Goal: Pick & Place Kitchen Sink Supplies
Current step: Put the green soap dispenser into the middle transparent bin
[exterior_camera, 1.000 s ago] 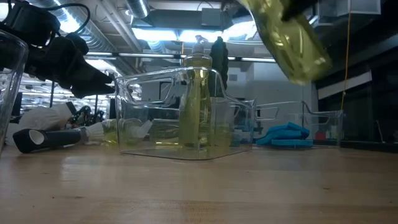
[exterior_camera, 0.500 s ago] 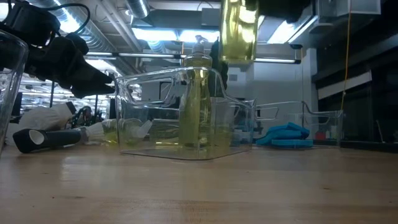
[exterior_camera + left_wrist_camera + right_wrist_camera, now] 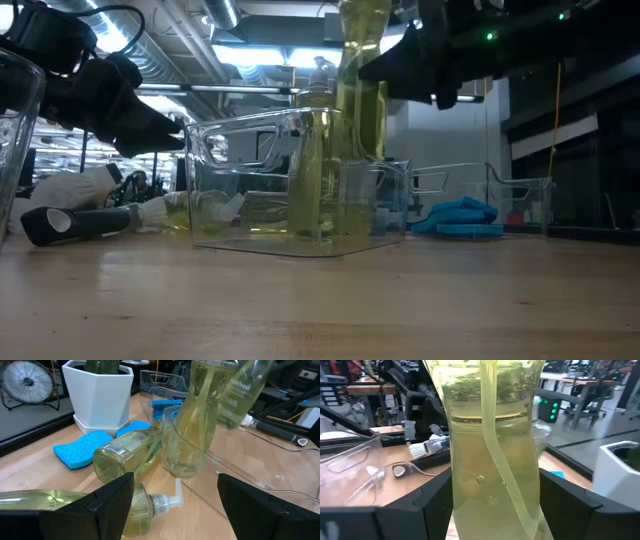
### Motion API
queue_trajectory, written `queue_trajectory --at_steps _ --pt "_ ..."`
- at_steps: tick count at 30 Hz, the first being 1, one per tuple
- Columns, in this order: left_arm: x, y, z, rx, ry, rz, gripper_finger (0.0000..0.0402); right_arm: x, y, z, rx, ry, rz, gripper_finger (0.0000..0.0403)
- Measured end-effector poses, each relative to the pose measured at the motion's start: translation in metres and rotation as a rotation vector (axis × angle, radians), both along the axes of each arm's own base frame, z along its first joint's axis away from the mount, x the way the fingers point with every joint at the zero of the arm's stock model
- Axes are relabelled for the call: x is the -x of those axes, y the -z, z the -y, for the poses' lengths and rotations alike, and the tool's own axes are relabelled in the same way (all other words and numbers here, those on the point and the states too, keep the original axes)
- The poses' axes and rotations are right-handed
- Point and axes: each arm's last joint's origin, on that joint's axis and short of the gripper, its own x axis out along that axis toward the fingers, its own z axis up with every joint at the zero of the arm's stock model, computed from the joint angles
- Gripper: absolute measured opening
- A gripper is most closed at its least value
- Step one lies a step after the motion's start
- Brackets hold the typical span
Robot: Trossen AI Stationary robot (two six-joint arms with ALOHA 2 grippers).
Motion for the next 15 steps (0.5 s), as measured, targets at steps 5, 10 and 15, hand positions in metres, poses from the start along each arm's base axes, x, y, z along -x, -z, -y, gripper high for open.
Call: queue_trajectory --at_steps 5,10,15 --pt "0.000 0.000 0.000 0.001 0.000 -0.002 0.0281 -0.007 0.015 0.004 0.008 0.030 -0.053 0.0255" --pt "0.000 0.000 0.000 0.000 0.001 -0.002 0.0281 -0.009 0.024 0.009 0.026 0.155 -0.077 0.0255" --pt "0.000 0.000 0.000 0.000 0.000 -0.002 0.0281 -0.012 0.033 0.011 0.023 0.180 -0.102 0.0255"
